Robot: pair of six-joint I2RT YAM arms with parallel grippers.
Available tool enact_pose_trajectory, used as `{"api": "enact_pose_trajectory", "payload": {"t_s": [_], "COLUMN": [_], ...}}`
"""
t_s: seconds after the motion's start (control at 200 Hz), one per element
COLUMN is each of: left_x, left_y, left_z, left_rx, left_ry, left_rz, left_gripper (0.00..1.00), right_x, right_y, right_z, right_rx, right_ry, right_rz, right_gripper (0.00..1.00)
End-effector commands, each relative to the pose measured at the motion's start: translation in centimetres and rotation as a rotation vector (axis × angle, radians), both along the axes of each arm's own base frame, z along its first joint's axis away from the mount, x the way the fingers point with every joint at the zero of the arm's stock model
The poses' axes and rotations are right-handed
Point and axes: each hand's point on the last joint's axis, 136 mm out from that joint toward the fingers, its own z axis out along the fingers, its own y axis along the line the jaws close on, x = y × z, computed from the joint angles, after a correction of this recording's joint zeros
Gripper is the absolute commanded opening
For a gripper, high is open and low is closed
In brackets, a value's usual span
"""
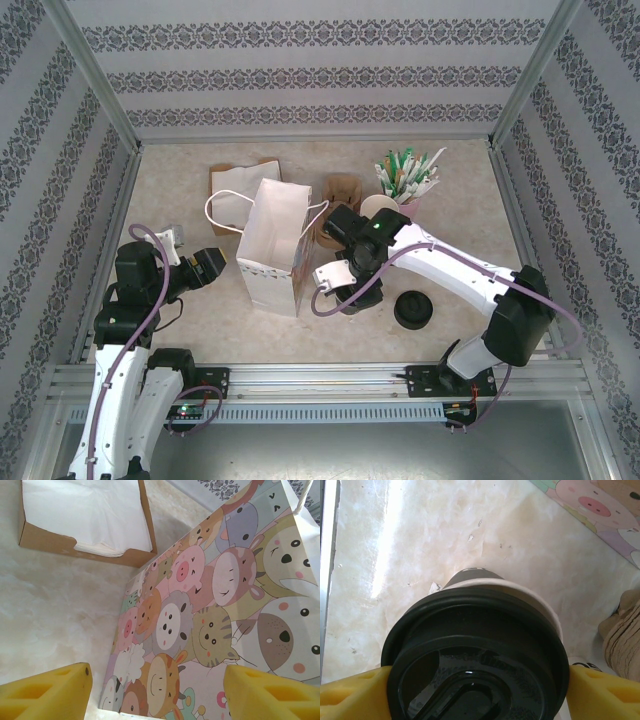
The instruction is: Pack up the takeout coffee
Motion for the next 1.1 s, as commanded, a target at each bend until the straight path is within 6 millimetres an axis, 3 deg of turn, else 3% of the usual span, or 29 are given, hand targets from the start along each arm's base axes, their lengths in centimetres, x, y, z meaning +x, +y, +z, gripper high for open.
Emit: {"api": "enact_pose_trajectory", "payload": {"t_s": [0.0,1.094], "left_x": [0.3,0.3], "left_y": [0.4,0.4], "left_z": [0.1,0.2], "left_rx": [0.029,0.032], "left_ry": [-0.022,-0.026], "left_rz": [0.007,0.008], "left_gripper": [0.71,0.71], "right_x": [-0.4,0.4], "right_y": [0.4,1.7], "right_z": [0.4,-0.5], "right_rx": [0.001,0.001], "right_ry": [0.017,0.032], "right_rz": [0.025,0.027], "right_gripper": [0.83,0.90]}}
